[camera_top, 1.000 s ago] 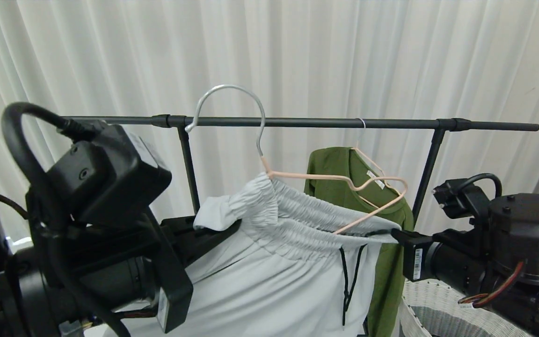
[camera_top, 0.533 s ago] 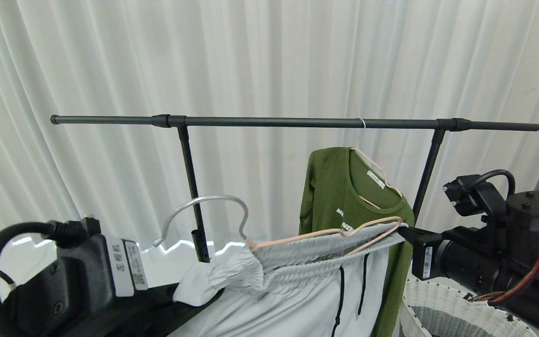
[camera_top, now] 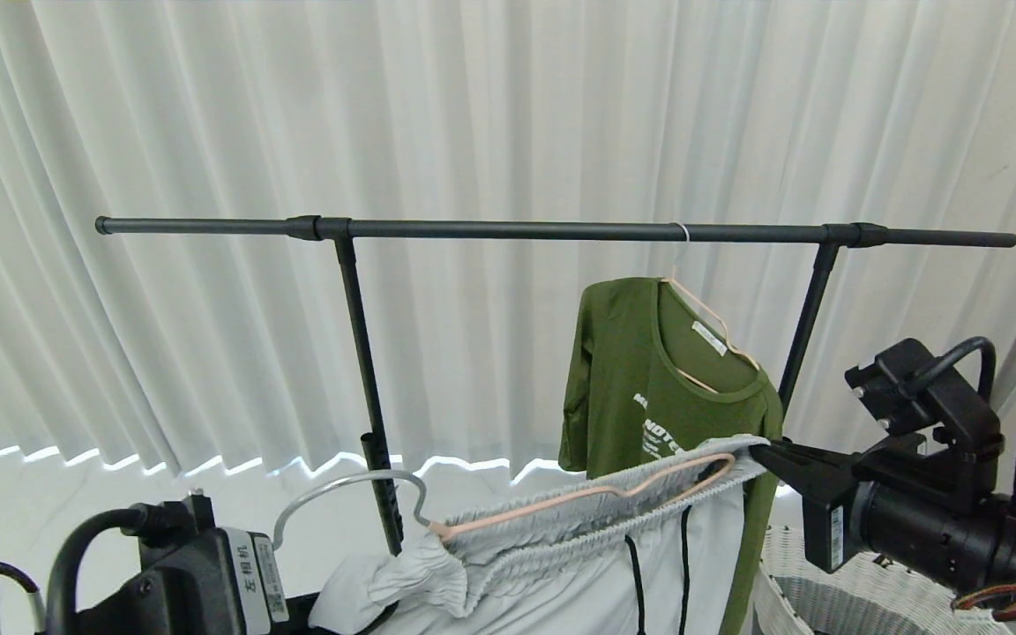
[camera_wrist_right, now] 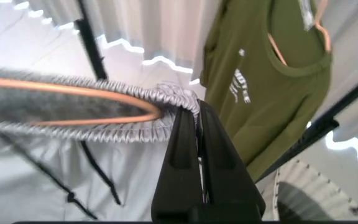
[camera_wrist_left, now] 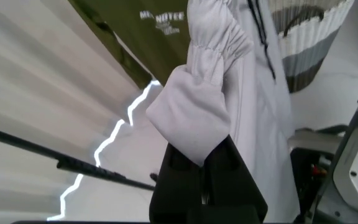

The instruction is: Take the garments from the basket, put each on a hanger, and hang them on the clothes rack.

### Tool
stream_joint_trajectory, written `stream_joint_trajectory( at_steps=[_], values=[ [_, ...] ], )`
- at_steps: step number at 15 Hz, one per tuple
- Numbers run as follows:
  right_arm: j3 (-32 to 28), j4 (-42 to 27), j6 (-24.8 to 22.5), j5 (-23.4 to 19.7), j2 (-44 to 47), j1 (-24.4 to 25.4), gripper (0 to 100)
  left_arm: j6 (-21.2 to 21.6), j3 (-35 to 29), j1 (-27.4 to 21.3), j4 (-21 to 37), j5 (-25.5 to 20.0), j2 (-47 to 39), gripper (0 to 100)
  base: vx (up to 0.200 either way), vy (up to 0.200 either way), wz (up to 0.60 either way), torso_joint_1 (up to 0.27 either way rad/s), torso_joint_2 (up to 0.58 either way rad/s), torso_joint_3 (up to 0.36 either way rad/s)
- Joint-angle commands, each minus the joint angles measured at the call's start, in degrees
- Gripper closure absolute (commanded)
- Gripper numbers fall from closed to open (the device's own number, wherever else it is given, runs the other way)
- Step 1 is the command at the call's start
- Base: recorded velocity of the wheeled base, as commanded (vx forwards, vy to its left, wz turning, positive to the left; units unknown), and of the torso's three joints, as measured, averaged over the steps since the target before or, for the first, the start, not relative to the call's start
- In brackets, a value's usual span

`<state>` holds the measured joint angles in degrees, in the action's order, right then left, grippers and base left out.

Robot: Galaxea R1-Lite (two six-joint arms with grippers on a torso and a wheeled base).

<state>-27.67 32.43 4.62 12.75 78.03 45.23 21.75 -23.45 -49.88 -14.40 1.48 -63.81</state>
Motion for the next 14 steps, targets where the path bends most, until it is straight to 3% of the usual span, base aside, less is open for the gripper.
stream_joint_trajectory(
  at_steps=[1,5,10,14],
  values=[
    [0.87,0.09,-0.4,-0.18,-2.18,0.48,100,0.05,1.92,0.31,0.07,-0.07,-0.79,100,0.0,0.0,0.0,0.0,0.0,0.0],
    [1.04,-0.08,-2.16,-0.27,-3.24,2.15,100,0.22,3.94,1.37,0.16,0.28,-0.88,100,0.0,0.0,0.0,0.0,0.0,0.0],
    [1.57,-3.07,-9.89,-0.27,-5.17,15.15,100,-1.53,-0.45,5.67,-0.02,0.28,-2.82,100,0.0,0.0,0.0,0.0,0.0,0.0],
    [5.26,-3.25,-15.61,-0.27,-5.08,21.57,100,-1.8,-3.18,5.76,-0.02,0.28,-2.73,100,0.0,0.0,0.0,0.0,0.0,0.0]
  ],
)
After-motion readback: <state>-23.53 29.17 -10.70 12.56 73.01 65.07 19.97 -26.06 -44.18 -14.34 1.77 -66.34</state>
